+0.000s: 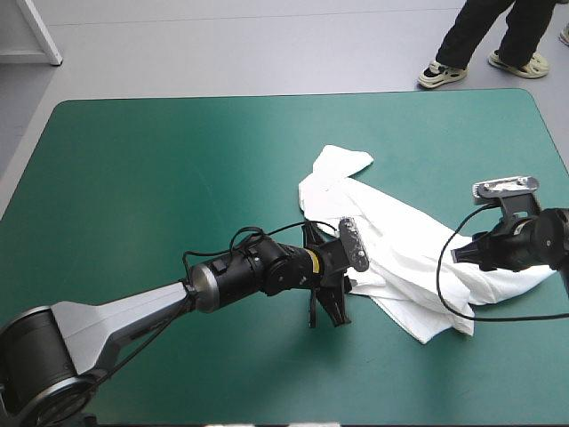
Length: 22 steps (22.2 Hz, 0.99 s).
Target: Fold the cloth
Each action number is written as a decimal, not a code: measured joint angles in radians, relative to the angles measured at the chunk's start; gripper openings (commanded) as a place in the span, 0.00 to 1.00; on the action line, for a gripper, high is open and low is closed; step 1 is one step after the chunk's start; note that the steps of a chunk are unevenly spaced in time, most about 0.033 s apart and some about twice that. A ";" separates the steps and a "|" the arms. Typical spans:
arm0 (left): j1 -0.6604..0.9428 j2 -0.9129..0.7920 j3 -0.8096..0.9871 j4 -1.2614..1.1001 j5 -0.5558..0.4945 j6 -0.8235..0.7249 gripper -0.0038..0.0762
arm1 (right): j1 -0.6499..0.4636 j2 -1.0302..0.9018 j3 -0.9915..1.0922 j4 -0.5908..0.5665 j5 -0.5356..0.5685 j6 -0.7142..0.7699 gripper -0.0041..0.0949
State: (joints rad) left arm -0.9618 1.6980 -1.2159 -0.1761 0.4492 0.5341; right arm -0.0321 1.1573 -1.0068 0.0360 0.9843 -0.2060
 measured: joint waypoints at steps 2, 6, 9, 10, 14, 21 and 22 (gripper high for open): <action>0.014 -0.006 0.000 0.004 0.007 -0.005 0.38 | 0.000 0.067 0.032 0.031 -0.043 -0.017 0.52; 0.022 -0.015 0.000 0.005 0.011 -0.012 0.38 | 0.000 0.232 0.044 0.036 -0.132 -0.024 0.49; 0.047 -0.017 0.000 0.007 0.014 -0.023 0.38 | 0.000 0.313 0.044 0.038 -0.152 -0.024 0.37; 0.060 -0.018 0.000 0.007 0.014 -0.024 0.38 | 0.000 0.338 0.044 0.043 -0.157 -0.031 0.27; 0.143 -0.043 0.000 0.009 0.021 -0.036 0.38 | -0.002 0.393 0.034 0.091 -0.177 -0.079 0.04; 0.360 -0.150 0.000 0.033 0.129 -0.043 0.38 | 0.009 0.379 0.034 0.183 -0.181 -0.143 0.04; 0.408 -0.172 0.000 0.039 0.145 -0.043 0.38 | 0.038 0.362 0.035 0.193 -0.173 -0.144 0.04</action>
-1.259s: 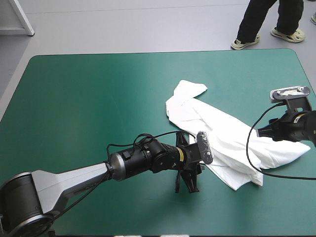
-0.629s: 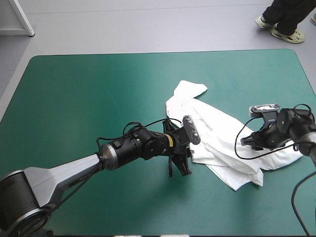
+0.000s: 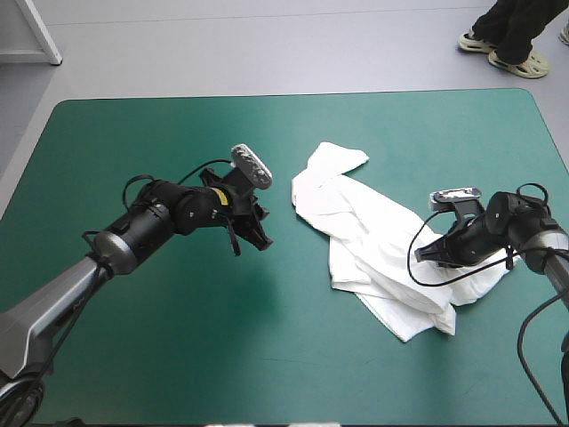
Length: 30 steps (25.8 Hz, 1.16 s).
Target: Fold the cloth
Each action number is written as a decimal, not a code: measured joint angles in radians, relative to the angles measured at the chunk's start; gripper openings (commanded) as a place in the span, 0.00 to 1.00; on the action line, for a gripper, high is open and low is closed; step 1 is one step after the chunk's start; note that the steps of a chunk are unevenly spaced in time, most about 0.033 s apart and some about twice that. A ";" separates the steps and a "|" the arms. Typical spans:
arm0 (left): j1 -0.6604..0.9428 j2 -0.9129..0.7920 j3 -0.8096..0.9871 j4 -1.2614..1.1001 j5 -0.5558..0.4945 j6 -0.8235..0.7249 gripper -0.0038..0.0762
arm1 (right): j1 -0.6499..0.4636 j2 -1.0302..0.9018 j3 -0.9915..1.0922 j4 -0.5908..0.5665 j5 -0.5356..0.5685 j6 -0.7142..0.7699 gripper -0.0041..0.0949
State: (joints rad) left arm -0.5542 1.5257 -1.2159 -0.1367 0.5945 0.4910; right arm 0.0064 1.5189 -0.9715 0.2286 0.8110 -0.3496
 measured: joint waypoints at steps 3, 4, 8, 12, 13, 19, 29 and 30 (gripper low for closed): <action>0.116 -0.046 0.000 0.016 0.029 -0.001 0.38 | 0.132 -0.028 -0.035 0.029 0.027 -0.003 0.04; 0.140 -0.053 0.000 0.016 0.038 -0.002 0.38 | 0.177 -0.029 -0.052 0.042 0.029 -0.003 0.04; 0.289 -0.090 0.000 0.019 0.118 -0.003 0.38 | 0.382 -0.028 -0.128 0.114 -0.009 0.010 0.04; 0.387 -0.113 0.000 0.019 0.166 -0.003 0.38 | 0.525 0.047 -0.194 0.144 -0.037 0.044 0.04; 0.402 -0.119 0.000 0.019 0.167 -0.003 0.38 | 0.550 0.075 -0.208 0.148 -0.040 0.046 0.04; 0.466 -0.197 0.003 0.024 0.175 -0.003 0.38 | 0.681 0.251 -0.340 0.170 -0.047 0.029 0.04; 0.472 -0.253 0.047 -0.072 0.246 0.021 0.38 | 0.735 0.307 -0.603 0.256 0.034 -0.075 0.16; 0.472 -0.253 0.054 -0.091 0.246 0.029 0.38 | 0.735 0.307 -0.616 0.284 0.045 -0.099 0.20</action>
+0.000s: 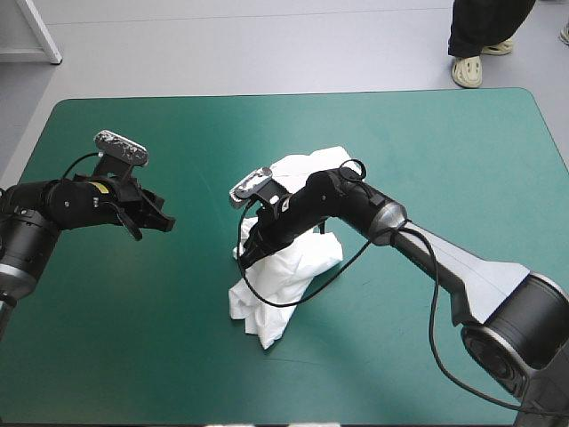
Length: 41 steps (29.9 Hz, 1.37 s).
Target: Fold the cloth
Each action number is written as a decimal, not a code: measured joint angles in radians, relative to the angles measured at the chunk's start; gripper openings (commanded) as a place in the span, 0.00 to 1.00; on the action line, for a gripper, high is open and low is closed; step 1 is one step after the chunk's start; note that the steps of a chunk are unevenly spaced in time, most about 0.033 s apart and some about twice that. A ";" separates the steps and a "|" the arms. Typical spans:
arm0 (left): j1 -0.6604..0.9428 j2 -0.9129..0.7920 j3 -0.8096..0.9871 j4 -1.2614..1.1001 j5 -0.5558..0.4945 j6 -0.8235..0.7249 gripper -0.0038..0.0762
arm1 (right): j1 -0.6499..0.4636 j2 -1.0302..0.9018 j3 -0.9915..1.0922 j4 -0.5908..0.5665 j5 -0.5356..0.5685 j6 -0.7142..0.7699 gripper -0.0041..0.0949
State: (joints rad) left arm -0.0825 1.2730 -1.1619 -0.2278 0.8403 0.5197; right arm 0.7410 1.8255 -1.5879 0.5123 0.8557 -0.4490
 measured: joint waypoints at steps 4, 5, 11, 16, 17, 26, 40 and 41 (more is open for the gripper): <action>0.000 0.000 0.029 -0.064 0.001 0.042 0.38 | 0.000 0.000 -0.052 -0.014 0.044 -0.003 0.38; 0.000 0.000 0.039 -0.086 0.007 0.058 0.38 | 0.000 0.000 -0.063 -0.047 0.055 0.013 0.42; 0.000 -0.004 0.108 -0.185 0.045 0.119 0.38 | -0.055 -0.010 -0.099 -0.235 0.086 0.117 0.66; -0.001 -0.033 0.176 -0.239 0.069 0.153 0.38 | -0.152 -0.055 -0.104 -0.287 0.125 0.168 0.62; -0.002 -0.043 0.192 -0.254 0.080 0.161 0.38 | -0.177 -0.068 -0.104 -0.290 0.132 0.172 0.62; -0.217 -0.127 0.359 -0.308 0.104 0.202 0.38 | -0.454 -0.203 -0.105 -0.324 0.165 0.183 0.61; -0.422 -0.106 0.473 0.040 -0.228 -0.018 0.38 | -0.573 -0.232 -0.106 -0.316 0.197 0.144 0.61; -0.422 -0.093 0.473 0.034 -0.232 -0.020 0.40 | -0.573 -0.232 -0.106 -0.316 0.194 0.144 0.61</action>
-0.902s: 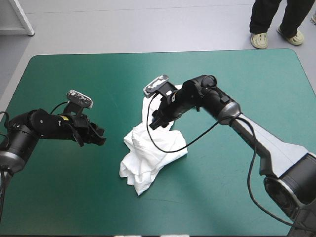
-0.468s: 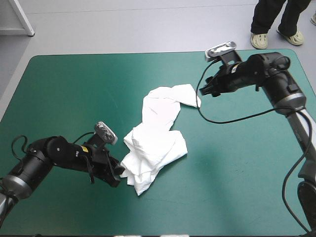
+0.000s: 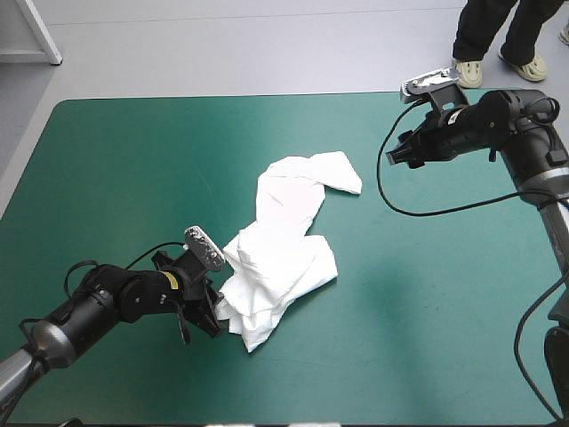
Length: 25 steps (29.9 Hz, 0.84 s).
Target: Fold the cloth
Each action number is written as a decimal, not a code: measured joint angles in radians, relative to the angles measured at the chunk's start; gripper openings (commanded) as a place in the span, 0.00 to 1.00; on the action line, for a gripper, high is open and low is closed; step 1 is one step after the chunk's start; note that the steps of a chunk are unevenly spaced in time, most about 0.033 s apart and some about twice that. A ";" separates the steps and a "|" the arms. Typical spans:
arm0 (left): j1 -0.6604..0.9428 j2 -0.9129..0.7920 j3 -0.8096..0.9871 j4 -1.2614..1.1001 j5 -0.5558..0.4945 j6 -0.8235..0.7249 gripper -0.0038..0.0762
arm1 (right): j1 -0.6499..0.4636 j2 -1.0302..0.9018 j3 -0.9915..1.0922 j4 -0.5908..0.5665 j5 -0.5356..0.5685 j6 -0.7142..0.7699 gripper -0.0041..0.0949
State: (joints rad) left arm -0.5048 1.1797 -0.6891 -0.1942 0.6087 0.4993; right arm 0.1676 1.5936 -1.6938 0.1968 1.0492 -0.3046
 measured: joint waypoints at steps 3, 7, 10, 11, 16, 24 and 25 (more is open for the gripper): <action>-0.001 0.057 0.000 -0.017 0.000 0.000 0.47 | -0.001 0.000 0.000 -0.002 -0.003 0.000 0.61; -0.002 0.150 0.000 -0.020 -0.038 0.003 0.51 | -0.001 0.000 0.000 -0.004 -0.003 -0.002 0.61; -0.002 0.196 -0.002 -0.027 -0.064 0.004 0.48 | -0.001 0.000 0.000 -0.006 -0.003 -0.002 0.61; -0.002 0.201 -0.004 -0.033 -0.064 0.005 0.42 | -0.001 0.000 0.000 -0.007 -0.003 -0.002 0.61; -0.003 0.206 -0.006 -0.070 -0.039 0.008 0.08 | -0.001 0.017 0.000 0.009 0.005 -0.002 0.61; -0.007 0.207 -0.008 -0.101 -0.026 0.009 0.08 | -0.001 0.129 0.000 0.158 0.002 -0.069 0.61; -0.007 0.207 -0.009 -0.103 -0.025 0.009 0.08 | -0.001 0.157 0.000 0.168 -0.005 -0.075 0.61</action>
State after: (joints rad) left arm -0.5114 1.3872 -0.6982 -0.2967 0.5836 0.5084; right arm 0.1669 1.7507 -1.6938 0.3651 1.0439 -0.3795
